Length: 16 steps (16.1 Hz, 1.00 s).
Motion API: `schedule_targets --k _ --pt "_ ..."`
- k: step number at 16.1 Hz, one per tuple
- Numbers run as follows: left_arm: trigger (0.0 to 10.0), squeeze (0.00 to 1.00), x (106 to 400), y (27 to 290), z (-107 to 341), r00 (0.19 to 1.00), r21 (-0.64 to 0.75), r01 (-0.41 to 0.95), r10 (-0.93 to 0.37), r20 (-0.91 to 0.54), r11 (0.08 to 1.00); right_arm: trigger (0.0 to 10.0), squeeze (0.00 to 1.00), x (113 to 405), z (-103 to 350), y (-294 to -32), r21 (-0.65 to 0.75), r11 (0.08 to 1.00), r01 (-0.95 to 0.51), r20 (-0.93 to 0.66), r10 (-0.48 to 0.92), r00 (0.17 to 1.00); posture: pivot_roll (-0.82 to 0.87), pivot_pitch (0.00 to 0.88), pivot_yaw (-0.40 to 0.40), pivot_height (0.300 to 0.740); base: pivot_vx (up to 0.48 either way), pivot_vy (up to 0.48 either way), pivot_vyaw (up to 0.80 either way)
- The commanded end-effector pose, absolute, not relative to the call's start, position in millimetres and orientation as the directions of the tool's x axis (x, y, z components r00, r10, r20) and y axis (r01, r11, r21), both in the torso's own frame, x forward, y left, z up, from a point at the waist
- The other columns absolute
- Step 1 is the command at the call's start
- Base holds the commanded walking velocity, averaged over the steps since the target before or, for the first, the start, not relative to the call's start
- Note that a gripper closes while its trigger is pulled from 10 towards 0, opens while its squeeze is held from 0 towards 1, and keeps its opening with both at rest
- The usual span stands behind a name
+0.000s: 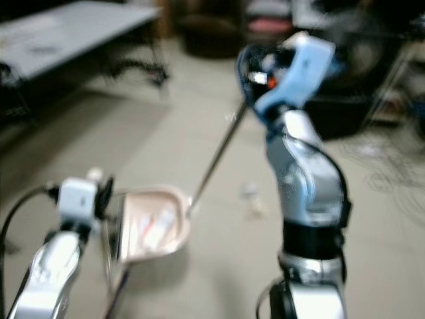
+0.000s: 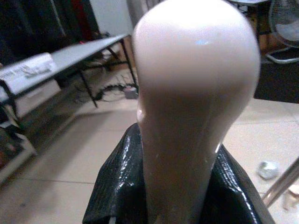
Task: Sweep floor
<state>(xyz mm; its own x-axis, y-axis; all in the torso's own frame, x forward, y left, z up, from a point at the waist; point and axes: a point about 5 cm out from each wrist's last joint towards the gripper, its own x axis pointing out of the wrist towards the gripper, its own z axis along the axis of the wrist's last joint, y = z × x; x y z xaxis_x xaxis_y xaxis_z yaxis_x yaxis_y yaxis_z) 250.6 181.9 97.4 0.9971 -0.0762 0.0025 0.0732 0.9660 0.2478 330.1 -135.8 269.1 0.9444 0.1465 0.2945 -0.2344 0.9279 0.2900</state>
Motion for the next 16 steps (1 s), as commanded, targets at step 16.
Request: schedule_targets --k 16 --pt "10.0 0.00 257.2 180.4 105.1 0.995 0.275 0.084 -0.093 0.020 0.958 10.0 0.00 326.2 278.1 -141.1 0.329 0.917 -0.225 0.344 0.106 0.933 -0.05 0.000 0.060 0.740 0.362 0.000 0.29"
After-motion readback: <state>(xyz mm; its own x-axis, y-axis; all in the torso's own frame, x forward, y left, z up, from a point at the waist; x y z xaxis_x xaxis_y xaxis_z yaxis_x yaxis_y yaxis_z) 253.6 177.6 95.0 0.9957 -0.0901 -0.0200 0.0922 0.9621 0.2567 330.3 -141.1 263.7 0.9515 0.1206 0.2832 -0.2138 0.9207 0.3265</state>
